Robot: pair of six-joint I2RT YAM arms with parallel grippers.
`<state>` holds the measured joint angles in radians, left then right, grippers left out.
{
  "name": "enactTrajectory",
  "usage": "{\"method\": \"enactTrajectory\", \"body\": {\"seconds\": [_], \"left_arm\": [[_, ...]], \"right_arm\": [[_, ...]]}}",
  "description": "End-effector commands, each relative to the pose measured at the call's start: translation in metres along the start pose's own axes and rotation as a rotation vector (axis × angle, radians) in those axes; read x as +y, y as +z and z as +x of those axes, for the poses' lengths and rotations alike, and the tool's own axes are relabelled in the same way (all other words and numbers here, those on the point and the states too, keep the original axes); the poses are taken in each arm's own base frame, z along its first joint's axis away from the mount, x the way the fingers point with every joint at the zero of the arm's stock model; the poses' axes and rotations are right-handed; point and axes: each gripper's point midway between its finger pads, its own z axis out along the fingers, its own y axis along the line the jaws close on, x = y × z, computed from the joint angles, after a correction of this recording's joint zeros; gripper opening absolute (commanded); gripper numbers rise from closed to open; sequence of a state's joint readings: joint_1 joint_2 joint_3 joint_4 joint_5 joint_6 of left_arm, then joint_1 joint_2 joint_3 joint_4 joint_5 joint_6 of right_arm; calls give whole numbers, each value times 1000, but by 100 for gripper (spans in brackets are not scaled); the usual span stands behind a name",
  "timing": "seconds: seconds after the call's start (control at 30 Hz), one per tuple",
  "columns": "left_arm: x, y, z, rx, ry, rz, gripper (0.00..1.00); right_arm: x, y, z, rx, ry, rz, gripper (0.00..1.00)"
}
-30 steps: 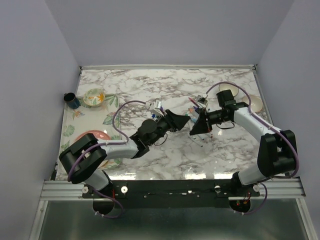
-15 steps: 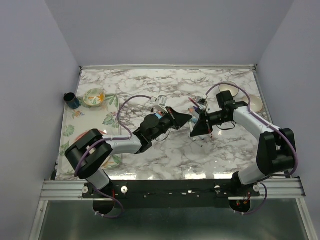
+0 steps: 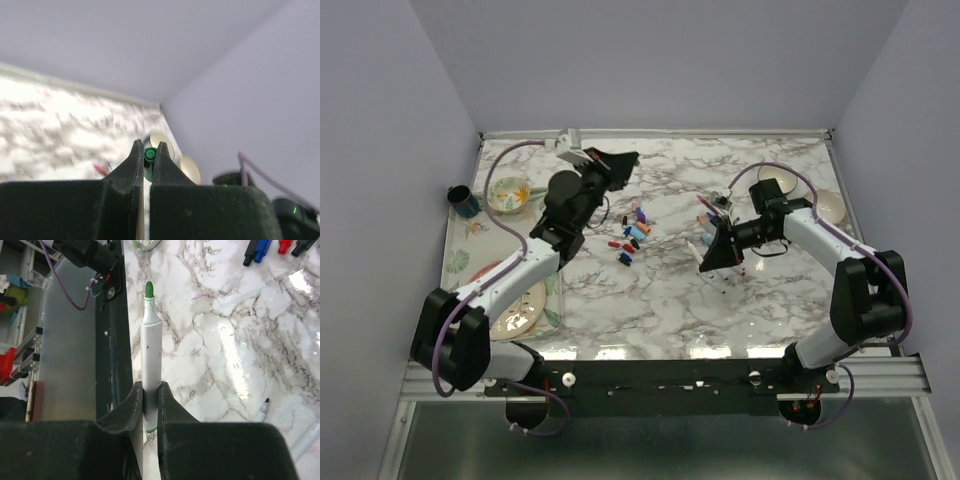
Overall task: Open the pen caps
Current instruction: Place the pen cap on the table with the left arm, then place the barrel on the table with the right arm
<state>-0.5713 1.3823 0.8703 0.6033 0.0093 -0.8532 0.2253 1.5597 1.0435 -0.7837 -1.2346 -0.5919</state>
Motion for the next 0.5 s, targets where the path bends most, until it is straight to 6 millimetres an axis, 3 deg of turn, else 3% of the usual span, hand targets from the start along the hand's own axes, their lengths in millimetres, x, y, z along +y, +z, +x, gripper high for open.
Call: {"method": "enactTrajectory", "body": {"seconds": [0.0,0.1,0.17,0.23,0.37,0.47], "left_arm": [[24,-13,-65,-157,120,-193,0],[42,-25,-46,-112,76,-224,0],[64,-38,-20,-46,53,-274,0],[79,-50,-1,1,18,-314,0],[118,-90,48,129,-1,-412,0],[139,-115,72,202,-10,-482,0]], "right_arm": [[4,4,17,54,63,-6,1],[-11,-2,17,83,52,102,1],[-37,-9,22,115,38,264,1],[-49,-19,17,119,-23,371,1],[-75,-43,20,184,-75,580,1],[-91,-58,24,231,-107,687,4]]}}
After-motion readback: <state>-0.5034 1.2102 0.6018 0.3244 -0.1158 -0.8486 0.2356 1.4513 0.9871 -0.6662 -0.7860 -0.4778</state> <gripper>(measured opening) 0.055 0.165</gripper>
